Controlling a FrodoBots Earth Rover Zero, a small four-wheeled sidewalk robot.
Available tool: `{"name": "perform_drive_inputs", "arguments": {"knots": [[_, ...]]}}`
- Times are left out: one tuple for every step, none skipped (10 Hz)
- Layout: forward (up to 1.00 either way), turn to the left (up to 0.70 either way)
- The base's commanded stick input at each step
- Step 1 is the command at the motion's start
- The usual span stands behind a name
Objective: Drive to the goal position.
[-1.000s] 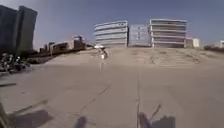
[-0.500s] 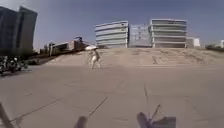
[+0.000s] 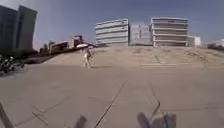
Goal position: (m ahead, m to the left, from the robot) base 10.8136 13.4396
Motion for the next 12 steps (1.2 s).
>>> {"name": "perform_drive_inputs", "arguments": {"knots": [[1.00, 0.00], [1.00, 0.00], [1.00, 0.00], [1.00, 0.00], [1.00, 0.00], [1.00, 0.00], [1.00, 0.00], [1.00, 0.00], [1.00, 0.00], [1.00, 0.17], [1.00, 0.38], [1.00, 0.40]]}}
